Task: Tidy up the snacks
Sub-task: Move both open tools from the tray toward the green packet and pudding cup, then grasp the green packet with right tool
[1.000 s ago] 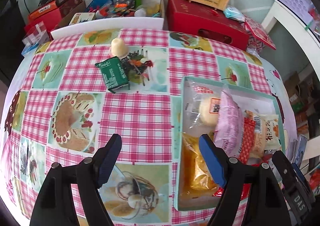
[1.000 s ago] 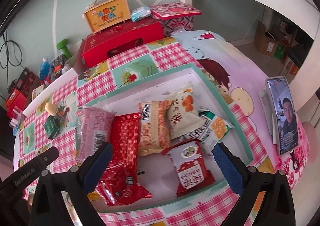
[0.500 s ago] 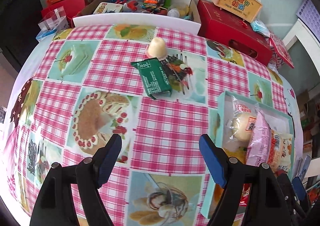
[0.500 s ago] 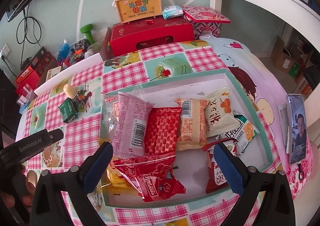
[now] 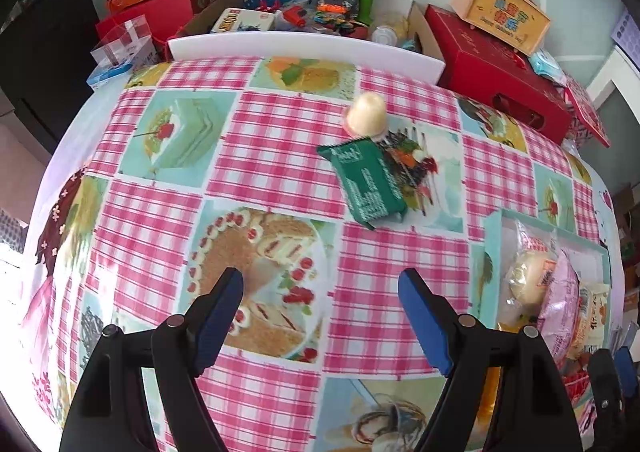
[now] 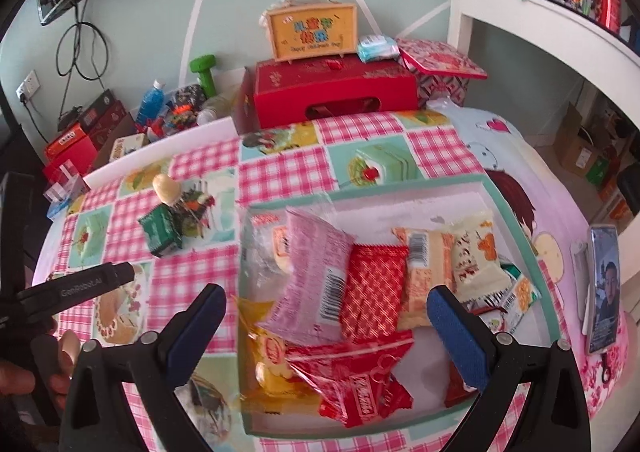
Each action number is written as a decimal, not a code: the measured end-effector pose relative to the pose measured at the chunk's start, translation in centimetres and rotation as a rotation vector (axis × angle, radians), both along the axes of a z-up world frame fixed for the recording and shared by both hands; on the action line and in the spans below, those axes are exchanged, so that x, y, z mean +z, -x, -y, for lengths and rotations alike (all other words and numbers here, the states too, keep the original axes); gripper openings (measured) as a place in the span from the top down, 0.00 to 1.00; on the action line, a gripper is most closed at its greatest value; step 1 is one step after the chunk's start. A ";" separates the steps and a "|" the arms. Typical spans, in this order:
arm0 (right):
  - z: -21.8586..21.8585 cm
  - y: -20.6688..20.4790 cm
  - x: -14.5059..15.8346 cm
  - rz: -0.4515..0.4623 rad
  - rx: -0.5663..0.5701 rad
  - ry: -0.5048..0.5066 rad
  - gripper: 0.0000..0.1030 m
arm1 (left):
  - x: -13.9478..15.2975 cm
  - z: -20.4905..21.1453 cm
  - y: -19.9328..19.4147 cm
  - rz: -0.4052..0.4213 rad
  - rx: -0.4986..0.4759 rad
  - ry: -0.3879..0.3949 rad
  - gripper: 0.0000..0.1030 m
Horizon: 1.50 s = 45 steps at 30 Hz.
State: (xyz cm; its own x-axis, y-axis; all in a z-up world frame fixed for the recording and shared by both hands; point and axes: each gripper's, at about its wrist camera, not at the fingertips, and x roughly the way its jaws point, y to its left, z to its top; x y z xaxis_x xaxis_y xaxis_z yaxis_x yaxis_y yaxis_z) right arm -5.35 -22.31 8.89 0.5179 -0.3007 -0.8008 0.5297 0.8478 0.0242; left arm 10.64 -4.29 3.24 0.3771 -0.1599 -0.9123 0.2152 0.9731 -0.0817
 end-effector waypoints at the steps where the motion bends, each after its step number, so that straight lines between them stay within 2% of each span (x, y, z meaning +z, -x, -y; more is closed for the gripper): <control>1: -0.4 -0.4 0.1 0.000 0.013 0.010 0.01 | 0.1 -0.4 -0.3 0.000 0.010 0.007 0.22; 10: -3.3 -5.0 0.0 0.005 0.122 0.039 0.01 | 0.3 -2.7 -2.9 0.013 0.067 0.047 0.22; 16: -4.8 -8.7 -1.5 -0.019 0.175 0.024 0.01 | -0.9 -3.3 -4.0 -0.036 0.064 0.060 0.22; 24: -7.6 -13.1 -3.8 -0.056 0.285 0.014 0.01 | -3.4 -4.8 -6.5 -0.087 0.072 0.032 0.22; 32: -9.2 -17.2 -6.9 -0.119 0.347 -0.031 0.02 | -4.9 -7.0 -8.5 -0.112 0.123 0.019 0.22; 35: -9.6 -18.4 -8.0 -0.147 0.354 -0.028 0.05 | -5.2 -7.6 -9.4 -0.130 0.128 0.047 0.22; 45: -9.5 -21.4 -11.3 -0.211 0.366 -0.026 0.17 | -5.7 -7.1 -12.1 -0.142 0.097 0.029 0.22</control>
